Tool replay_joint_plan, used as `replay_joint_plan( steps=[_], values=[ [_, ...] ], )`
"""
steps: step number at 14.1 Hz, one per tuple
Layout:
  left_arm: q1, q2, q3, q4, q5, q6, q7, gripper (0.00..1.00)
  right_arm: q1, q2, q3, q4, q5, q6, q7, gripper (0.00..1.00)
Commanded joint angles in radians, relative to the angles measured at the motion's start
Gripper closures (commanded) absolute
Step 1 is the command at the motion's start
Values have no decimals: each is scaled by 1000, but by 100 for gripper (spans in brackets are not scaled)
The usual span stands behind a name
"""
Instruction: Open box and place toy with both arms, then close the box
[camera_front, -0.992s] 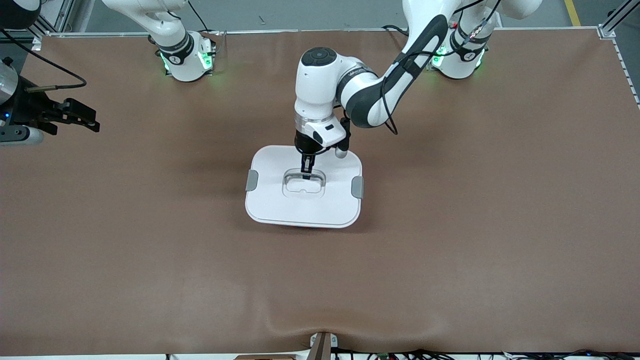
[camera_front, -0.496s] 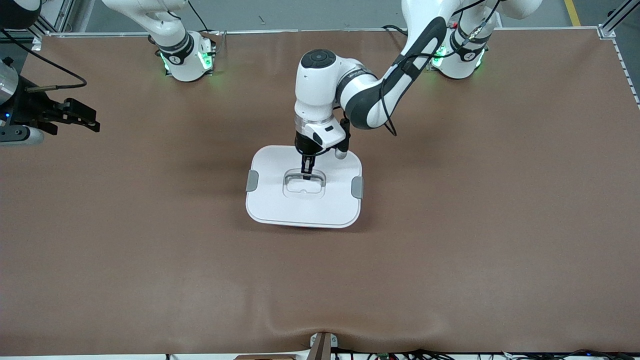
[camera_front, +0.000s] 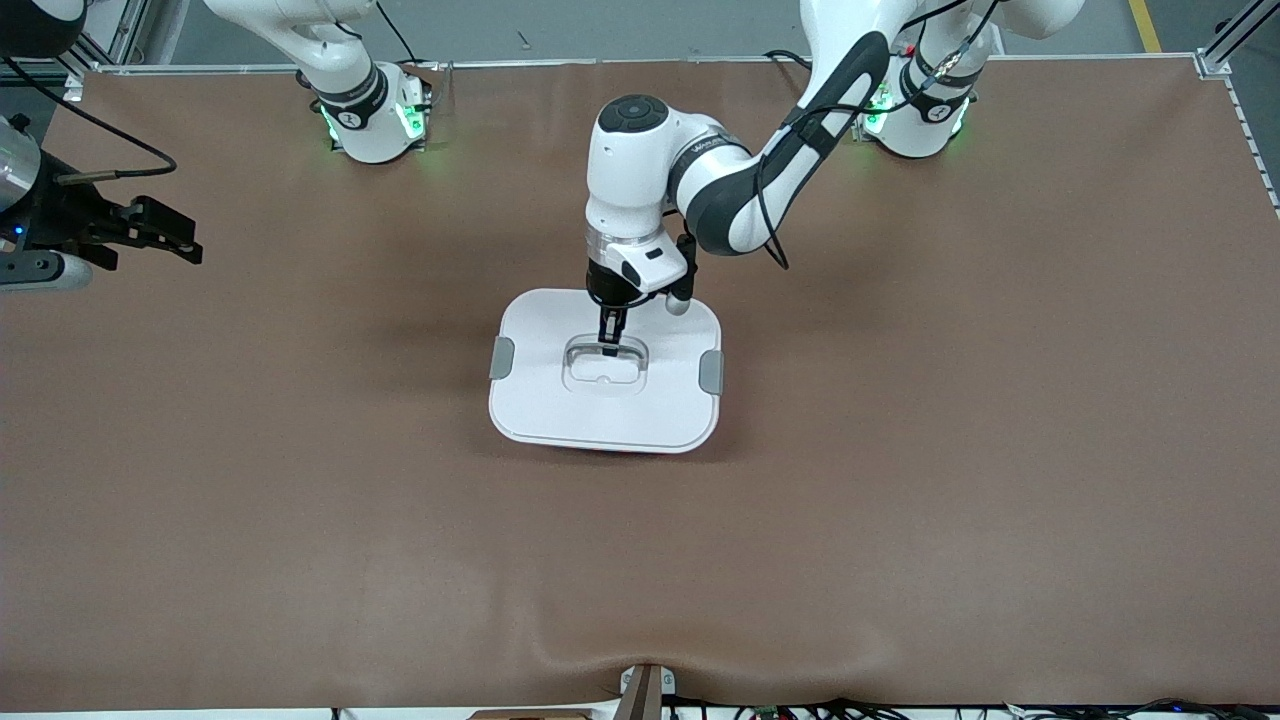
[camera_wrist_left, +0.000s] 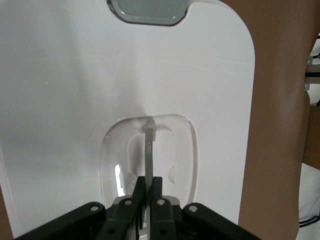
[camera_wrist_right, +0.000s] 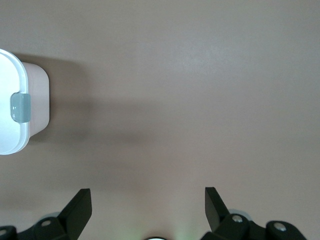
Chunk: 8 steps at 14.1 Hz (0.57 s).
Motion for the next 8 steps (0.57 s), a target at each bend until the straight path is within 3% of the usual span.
replay_joint_plan(
  steps=[1, 8],
  values=[
    [-9, 10, 8, 7, 36, 4, -28, 100, 10, 1, -1, 1, -14, 3, 15, 0],
    [-2, 10, 6, -8, 40, 4, -28, 100, 10, 1, -1, 1, -14, 6, 15, 0]
  ],
)
